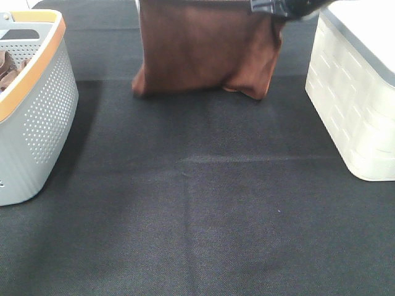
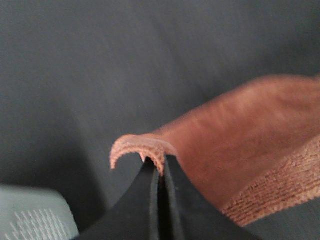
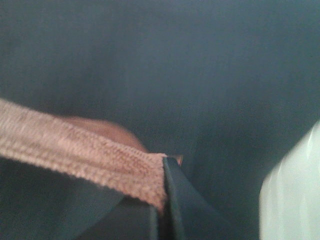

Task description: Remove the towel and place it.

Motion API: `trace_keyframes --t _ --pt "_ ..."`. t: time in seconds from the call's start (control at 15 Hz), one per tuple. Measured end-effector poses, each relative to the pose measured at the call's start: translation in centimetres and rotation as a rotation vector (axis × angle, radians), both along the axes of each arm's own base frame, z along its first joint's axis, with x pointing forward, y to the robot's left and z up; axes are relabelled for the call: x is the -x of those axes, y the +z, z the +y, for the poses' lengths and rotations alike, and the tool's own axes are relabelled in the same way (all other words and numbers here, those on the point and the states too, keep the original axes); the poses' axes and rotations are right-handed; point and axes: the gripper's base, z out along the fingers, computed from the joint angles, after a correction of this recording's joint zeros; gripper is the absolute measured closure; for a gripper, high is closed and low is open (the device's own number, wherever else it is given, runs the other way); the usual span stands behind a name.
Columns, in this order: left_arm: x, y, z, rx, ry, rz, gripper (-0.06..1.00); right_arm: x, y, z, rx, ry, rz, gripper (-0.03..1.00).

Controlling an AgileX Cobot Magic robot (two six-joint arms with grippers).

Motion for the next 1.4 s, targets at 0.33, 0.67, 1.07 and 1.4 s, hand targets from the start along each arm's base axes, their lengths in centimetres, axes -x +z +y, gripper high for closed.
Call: trace_keyframes --t 0.33,0.67,1.07,1.4 --pt "0.7 -0.5 -0.3 0.051 -0.023 0.104 0.94 2.5 -1.8 0.1 -0.003 0.037 0.351 0.97" --pt "1.9 -3.0 -0.5 0.060 -0.071 0.257 0.94 3.9 -2.4 -0.3 0.029 0.060 0.522 0.97" --pt "5.0 -7.2 0.9 -0.015 -0.055 0.471 0.94 5.4 -2.6 1.5 0.072 0.154 0.611 0.97" --pt "7.2 -11.3 1.6 -0.031 -0.037 0.644 0.94 6.9 -2.8 2.8 0.091 0.160 0.722 0.97"
